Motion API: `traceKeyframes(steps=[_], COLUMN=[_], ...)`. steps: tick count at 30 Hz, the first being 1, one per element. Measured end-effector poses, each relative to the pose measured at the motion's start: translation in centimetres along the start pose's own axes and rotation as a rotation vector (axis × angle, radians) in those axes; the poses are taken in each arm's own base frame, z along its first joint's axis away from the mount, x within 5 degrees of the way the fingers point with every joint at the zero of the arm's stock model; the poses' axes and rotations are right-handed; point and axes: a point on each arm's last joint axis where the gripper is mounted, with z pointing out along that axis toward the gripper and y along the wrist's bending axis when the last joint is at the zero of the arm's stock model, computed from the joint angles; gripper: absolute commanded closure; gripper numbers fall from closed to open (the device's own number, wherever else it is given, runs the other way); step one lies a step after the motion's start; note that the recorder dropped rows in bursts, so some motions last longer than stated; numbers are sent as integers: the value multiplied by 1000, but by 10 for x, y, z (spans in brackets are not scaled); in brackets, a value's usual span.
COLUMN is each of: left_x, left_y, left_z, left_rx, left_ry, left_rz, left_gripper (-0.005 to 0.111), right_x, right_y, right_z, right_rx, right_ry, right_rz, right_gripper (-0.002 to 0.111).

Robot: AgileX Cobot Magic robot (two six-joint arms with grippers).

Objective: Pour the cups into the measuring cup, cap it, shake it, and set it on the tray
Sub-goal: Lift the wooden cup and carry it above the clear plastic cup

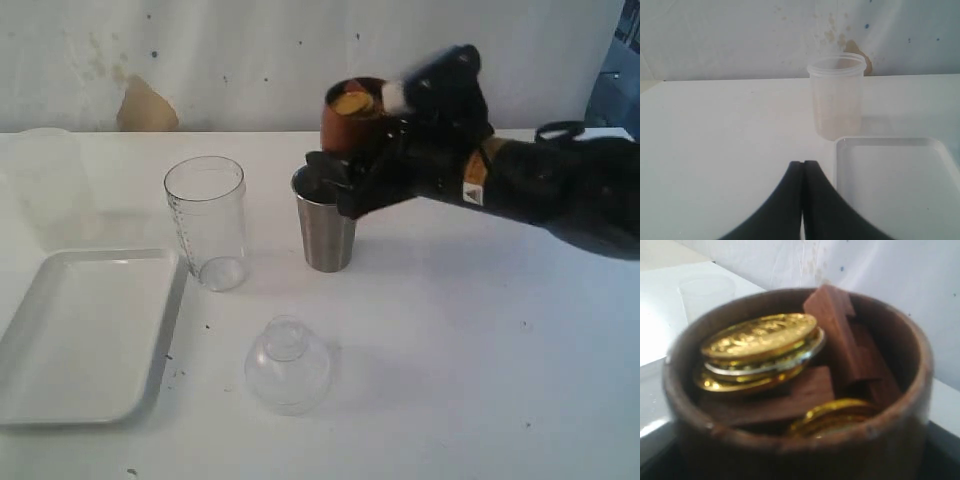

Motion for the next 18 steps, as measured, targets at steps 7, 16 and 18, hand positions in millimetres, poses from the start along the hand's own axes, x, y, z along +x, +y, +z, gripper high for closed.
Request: traceKeyframes(steps=[7, 16, 18], left_x=[0, 0, 0], left_y=[0, 0, 0], left_z=[0, 0, 0], left_rx=[0, 0, 0], left_ry=[0, 0, 0], left_rz=[0, 0, 0], left_gripper=[107, 107, 107], right_x=[-41, -33, -29], right_y=[4, -26, -31], right_z=[43, 105, 117], right_rx=[18, 122, 135], right_ry=[-21, 69, 80], right_rz=[-70, -81, -91], right_gripper=[108, 108, 108])
